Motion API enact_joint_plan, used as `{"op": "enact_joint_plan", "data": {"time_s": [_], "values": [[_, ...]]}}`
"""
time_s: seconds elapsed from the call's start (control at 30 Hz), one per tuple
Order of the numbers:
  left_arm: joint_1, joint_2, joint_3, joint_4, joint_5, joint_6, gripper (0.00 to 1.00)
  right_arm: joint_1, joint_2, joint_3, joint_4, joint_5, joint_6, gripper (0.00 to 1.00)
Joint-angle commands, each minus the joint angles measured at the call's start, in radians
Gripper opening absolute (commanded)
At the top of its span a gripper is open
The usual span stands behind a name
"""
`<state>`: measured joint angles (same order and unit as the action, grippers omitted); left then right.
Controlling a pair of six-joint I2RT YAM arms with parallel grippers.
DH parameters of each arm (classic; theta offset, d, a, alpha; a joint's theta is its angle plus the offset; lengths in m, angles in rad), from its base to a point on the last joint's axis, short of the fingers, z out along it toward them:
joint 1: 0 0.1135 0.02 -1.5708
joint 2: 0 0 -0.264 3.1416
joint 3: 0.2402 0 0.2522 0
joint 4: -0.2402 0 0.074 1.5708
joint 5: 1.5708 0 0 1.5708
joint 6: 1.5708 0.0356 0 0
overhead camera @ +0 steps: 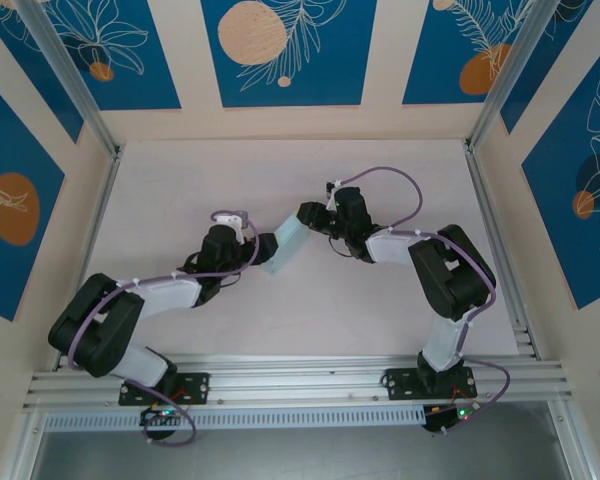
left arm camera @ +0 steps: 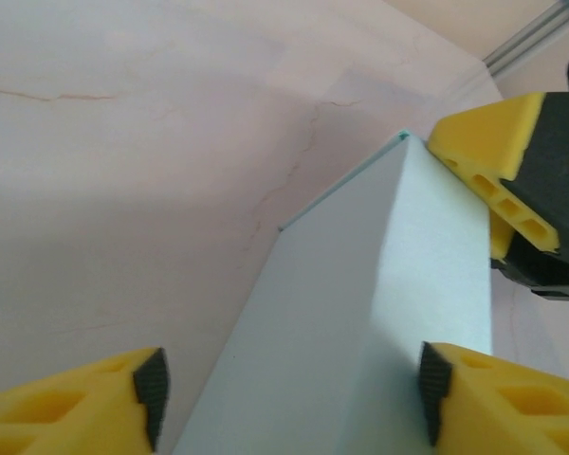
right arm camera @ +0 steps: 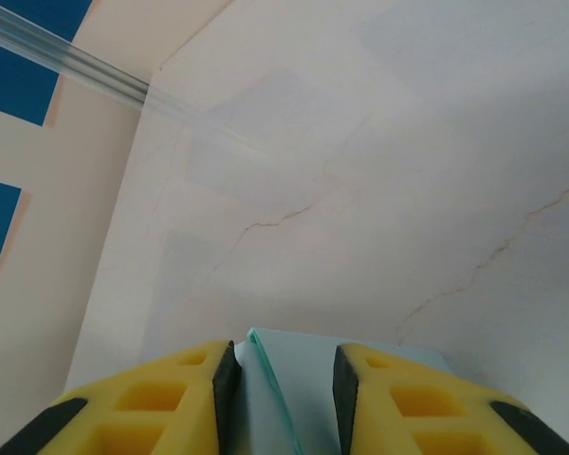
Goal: Fold the paper box
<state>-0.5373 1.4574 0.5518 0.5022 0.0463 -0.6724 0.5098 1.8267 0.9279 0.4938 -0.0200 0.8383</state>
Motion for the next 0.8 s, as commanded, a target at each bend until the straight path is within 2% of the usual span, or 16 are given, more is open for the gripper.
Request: {"op": "enact_joint_plan", "data": {"time_s": [0.0, 0.03, 0.33, 0.47, 0.53, 0.63, 0.77], "values": [[0.016, -0.018, -0.019, -0.330, -0.044, 0.040, 0.81, 0.035, 0.113, -0.066, -0.395, 0.012, -0.029, 0.34], [0.016, -0.040, -0.010, -0.349, -0.034, 0.036, 0.84, 0.040, 0.110, -0.055, -0.410, 0.022, -0.035, 0.34], [0.050, -0.206, -0.016, -0.437, 0.119, -0.069, 0.86, 0.070, 0.088, 0.022, -0.506, 0.085, -0.053, 0.36], [0.059, -0.280, -0.059, -0.452, 0.178, -0.120, 0.94, 0.072, 0.080, 0.024, -0.511, 0.091, -0.048, 0.36], [0.060, -0.313, -0.071, -0.466, 0.190, -0.130, 0.95, 0.072, 0.078, 0.026, -0.511, 0.091, -0.048, 0.36], [0.060, -0.317, -0.093, -0.457, 0.179, -0.125, 0.95, 0.075, 0.079, 0.031, -0.511, 0.089, -0.050, 0.36], [0.060, -0.248, -0.111, -0.383, 0.204, -0.134, 0.93, 0.079, 0.082, 0.041, -0.519, 0.086, -0.053, 0.36]]}}
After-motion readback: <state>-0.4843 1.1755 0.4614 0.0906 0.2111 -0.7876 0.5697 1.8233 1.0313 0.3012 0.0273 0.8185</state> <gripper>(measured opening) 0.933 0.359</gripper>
